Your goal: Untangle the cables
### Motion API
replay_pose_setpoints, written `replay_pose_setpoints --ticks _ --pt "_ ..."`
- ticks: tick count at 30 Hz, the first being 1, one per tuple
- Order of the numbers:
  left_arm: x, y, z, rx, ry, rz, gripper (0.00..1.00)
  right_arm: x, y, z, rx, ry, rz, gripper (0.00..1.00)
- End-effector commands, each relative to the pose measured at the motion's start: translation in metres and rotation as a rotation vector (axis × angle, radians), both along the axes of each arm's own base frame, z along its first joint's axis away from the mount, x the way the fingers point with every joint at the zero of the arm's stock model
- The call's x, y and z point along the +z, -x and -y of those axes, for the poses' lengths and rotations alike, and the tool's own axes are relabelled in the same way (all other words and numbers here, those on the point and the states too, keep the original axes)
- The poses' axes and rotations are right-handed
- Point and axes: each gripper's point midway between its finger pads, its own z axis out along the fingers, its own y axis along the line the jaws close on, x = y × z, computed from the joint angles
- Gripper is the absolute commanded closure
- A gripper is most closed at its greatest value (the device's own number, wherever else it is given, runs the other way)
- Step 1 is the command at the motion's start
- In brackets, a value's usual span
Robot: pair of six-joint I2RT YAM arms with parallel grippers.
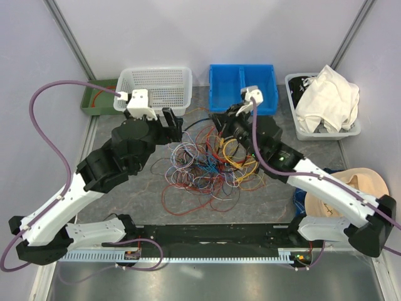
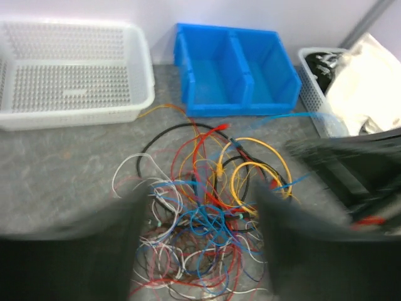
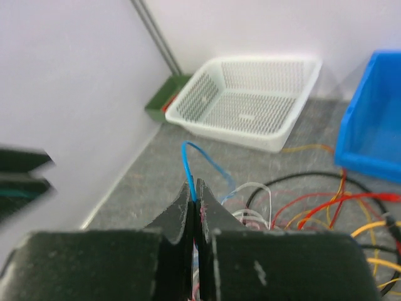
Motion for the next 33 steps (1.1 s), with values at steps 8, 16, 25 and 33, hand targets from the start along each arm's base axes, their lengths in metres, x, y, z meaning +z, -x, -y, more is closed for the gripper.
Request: replay_pose_setpoints --ticks 8,16,25,33 --pt "-0.038 0.013 0.0 -0.041 0.221 0.013 0.02 0.193 0.006 0.069 -0.225 -0.005 0.159 1.0" --pt "-0.003 0.042 0.042 -0.39 0.397 0.362 0.0 0.227 0.012 0.071 -0.21 -0.035 0.173 1.0" --pt "-0.003 0.062 0.07 -0.576 0.36 0.673 0.0 0.203 0.015 0.062 -0.167 -0.025 0.109 1.0" --pt "-0.047 0.015 0.104 -0.504 0.142 0.635 0.0 0.207 0.028 0.055 -0.086 -0.067 0.095 1.0"
